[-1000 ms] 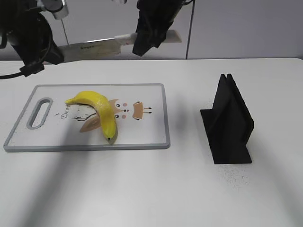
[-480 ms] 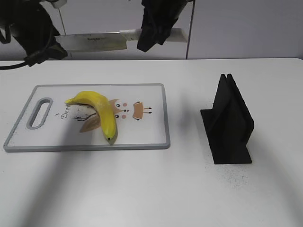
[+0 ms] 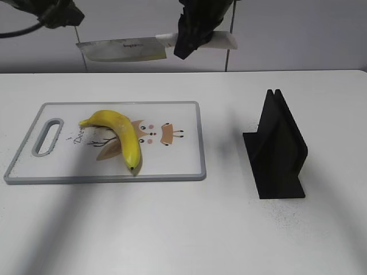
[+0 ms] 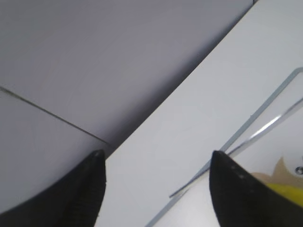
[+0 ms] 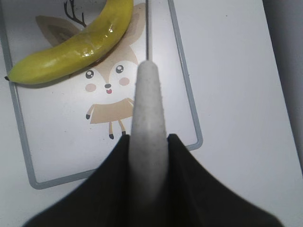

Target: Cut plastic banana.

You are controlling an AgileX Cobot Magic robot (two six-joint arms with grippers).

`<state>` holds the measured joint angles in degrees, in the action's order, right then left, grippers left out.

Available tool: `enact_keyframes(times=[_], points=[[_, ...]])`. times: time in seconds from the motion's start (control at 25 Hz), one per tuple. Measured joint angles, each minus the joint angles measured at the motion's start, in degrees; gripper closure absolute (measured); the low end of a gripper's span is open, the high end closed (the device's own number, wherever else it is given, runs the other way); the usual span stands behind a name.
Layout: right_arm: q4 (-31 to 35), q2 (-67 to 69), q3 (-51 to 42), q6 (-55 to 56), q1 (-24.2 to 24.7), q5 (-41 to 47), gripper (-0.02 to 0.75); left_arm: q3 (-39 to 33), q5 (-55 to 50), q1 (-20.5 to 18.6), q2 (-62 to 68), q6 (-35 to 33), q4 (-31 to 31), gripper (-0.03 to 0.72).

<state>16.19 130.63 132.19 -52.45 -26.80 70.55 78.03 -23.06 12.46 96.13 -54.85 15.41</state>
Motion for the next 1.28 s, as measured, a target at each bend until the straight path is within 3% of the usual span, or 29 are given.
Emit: enact_keyframes(times=[0.4, 0.64, 0.96, 1.28], points=[[-8.3, -4.8, 0.0, 21.9, 0.1, 0.0, 0.58, 18.7, -29.9, -6.4, -0.9, 32.1, -13.2, 0.081], [-10.5, -7.7, -0.1, 34.5, 0.1, 0.1, 0.58, 23.6, -45.2, -10.7, -0.9, 38.9, -16.0, 0.096], [-17.5, -17.5, -11.4, 49.2, 0.6, 0.0, 0.58, 16.6, -46.5, -12.2, -9.7, 42.8, -15.4, 0.097], [-18.3, -33.2, -33.9, 58.1, 1.8, -2.8, 0.58, 0.0, -46.7, -12.2, -27.1, 42.8, -15.4, 0.097]])
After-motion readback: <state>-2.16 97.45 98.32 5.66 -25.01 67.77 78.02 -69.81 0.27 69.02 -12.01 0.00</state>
